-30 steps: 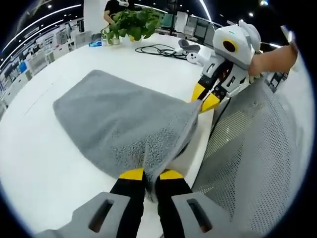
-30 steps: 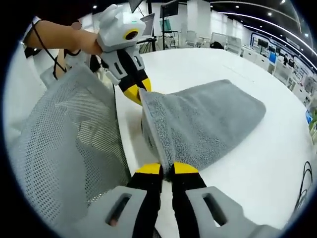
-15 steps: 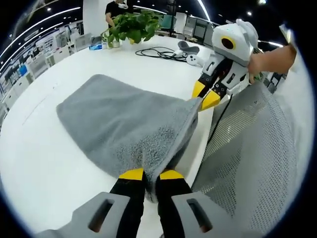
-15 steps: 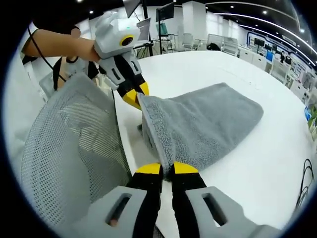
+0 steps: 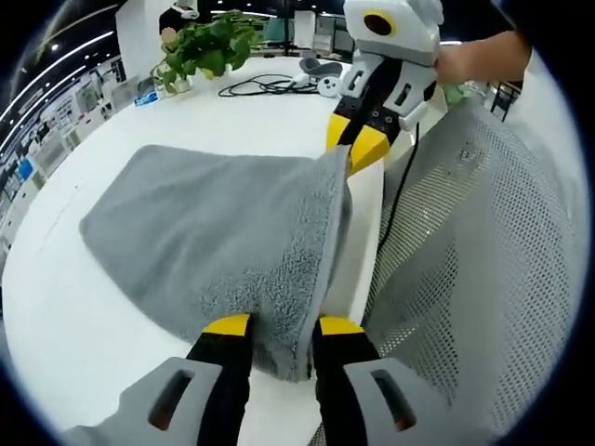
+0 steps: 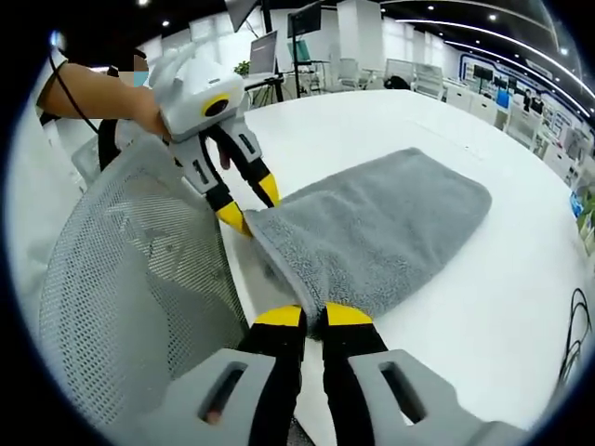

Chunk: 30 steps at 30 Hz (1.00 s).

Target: Fold the towel on the table until its edges align and the towel forms a compact rectangular stack.

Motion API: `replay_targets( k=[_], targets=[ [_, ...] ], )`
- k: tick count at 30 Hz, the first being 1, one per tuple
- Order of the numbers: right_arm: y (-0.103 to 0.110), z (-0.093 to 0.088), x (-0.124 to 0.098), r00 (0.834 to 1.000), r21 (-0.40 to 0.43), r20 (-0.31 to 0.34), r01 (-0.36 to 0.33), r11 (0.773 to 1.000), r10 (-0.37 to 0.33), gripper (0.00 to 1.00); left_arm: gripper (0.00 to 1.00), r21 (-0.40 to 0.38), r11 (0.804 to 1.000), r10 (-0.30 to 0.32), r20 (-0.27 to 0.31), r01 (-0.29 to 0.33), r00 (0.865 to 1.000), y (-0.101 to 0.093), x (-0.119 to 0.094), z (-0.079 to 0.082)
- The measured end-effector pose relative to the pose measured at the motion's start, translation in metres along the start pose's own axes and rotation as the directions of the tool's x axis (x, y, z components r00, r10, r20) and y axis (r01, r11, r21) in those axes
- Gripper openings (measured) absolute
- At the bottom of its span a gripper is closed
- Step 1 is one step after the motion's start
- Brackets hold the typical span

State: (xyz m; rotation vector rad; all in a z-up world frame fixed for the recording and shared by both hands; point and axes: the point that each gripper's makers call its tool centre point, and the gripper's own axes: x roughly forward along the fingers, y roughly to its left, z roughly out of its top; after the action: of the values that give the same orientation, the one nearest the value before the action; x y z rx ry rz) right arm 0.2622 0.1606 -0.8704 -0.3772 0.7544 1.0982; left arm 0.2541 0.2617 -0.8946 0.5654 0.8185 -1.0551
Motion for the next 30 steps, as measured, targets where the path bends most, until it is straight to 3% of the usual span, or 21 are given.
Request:
replay_targets(
  k=[5,13,17,21,22,30],
  targets=[
    [0.002,0.001,0.0,1.0,0.002,-0.001,-0.001,1.0,0.001,0.04,0.35,0.053,0.999,0.001,-0.004,-0.001,1.0,-0.005,0.007,0.003],
    [-0.001,0.01,-0.002,1.0,0.054,0.03,-0.006,0.999,0.004,0.04,0.34,0.098,0.995,0.035,-0.032,-0.031,0.999,-0.002,0.02,-0.002],
    [-0.003,0.01,-0.002,0.999,0.063,0.032,-0.007,0.998,0.005,0.04,0.27,0.116,0.992,0.062,-0.034,-0.057,0.998,0.001,0.019,0.0],
    [-0.001,0.01,-0.004,0.999,0.062,0.03,-0.011,0.998,0.009,0.04,0.15,0.063,0.994,0.089,-0.02,-0.088,0.996,0.01,0.014,0.002],
    [-0.001,0.01,-0.004,1.0,0.062,0.029,-0.011,0.998,0.009,0.04,0.14,0.023,0.996,0.085,-0.014,-0.085,0.996,0.01,0.012,0.003],
    [0.005,0.011,-0.008,1.0,0.033,0.023,-0.017,0.999,0.016,0.04,0.11,0.044,0.998,0.04,-0.012,-0.039,0.999,0.011,0.0,0.008]
  ],
)
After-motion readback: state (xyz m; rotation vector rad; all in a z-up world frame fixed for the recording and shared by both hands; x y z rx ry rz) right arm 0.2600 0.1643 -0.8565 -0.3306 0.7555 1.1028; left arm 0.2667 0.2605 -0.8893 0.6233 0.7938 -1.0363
